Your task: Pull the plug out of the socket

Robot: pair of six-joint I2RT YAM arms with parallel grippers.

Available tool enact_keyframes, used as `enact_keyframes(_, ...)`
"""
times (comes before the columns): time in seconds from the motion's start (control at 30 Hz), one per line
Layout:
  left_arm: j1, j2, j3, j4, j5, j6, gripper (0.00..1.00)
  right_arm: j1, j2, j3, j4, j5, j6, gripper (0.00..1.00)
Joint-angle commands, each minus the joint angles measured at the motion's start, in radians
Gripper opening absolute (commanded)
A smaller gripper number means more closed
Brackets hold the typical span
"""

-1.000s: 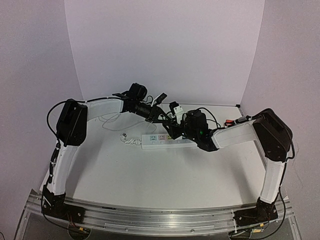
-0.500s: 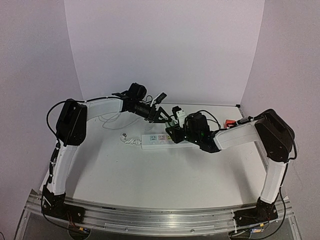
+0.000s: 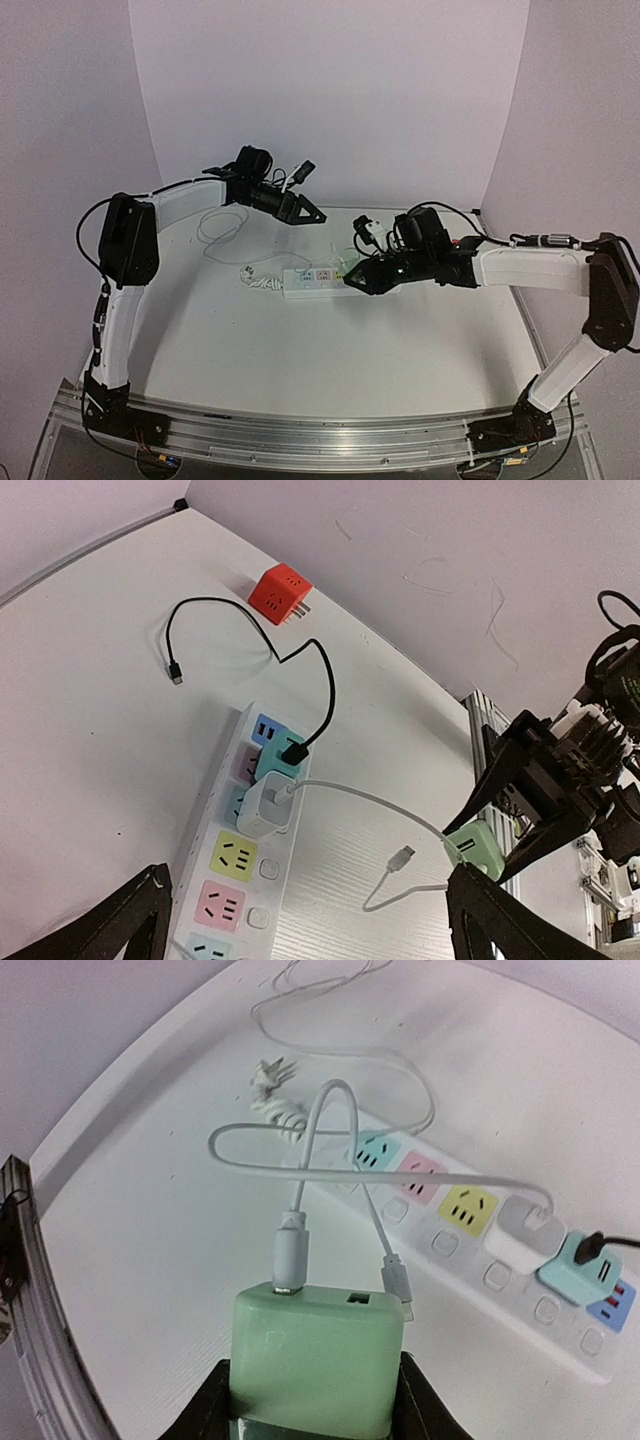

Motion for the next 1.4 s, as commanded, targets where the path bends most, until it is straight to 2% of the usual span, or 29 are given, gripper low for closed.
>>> enact_keyframes(0.0, 0.01, -0.077, 0.054, -0.022, 0.032, 0.06, 0.95, -0.013, -0.075, 0.102, -0.242, -0.133, -0.001, 0.0)
enact_keyframes(0.1, 0.014, -0.082, 0.06, -0.034, 0.051, 0.096, 0.9, -0.025, -0.082, 0.14, -0.263, -0.14, -0.01, 0.0)
enact_keyframes(0.23, 0.004, -0.098, 0.053, -0.085, 0.064, 0.229, 0.79, -0.051, -0.078, 0.181, -0.264, -0.181, -0.01, 0.0)
enact_keyframes(0.33, 0.011, -0.104, 0.052, -0.09, 0.063, 0.236, 0.78, -0.081, -0.091, 0.235, -0.309, -0.232, 0.013, 0.0)
enact_keyframes(0.47, 0.012, -0.111, 0.055, -0.1, 0.069, 0.271, 0.79, -0.127, -0.107, 0.324, -0.469, -0.24, 0.015, 0.0)
enact_keyframes(0.57, 0.013, -0.112, 0.059, -0.11, 0.067, 0.291, 0.79, -0.17, -0.135, 0.348, -0.527, -0.24, 0.042, 0.0)
enact_keyframes(0.67, 0.012, -0.114, 0.061, -0.13, 0.063, 0.32, 0.79, -0.225, -0.188, 0.354, -0.552, -0.172, 0.064, 0.0)
enact_keyframes(0.83, 0.012, -0.117, 0.059, -0.151, 0.063, 0.344, 0.82, -0.383, -0.217, 0.367, -0.677, 0.037, 0.073, 0.0)
enact_keyframes(1.07, 0.014, -0.136, 0.043, -0.172, 0.059, 0.366, 0.85, -0.674, -0.071, 0.363, -0.736, 0.046, 0.069, 0.0)
enact_keyframes(1.23, 0.016, -0.162, 0.023, -0.208, 0.052, 0.399, 0.86, -0.791, 0.084, 0.443, -0.741, 0.064, -0.002, 0.0)
enact_keyframes(1.37, 0.015, -0.186, -0.002, -0.234, 0.04, 0.433, 0.87, -0.863, 0.157, 0.421, -0.742, 0.081, -0.022, 0.0)
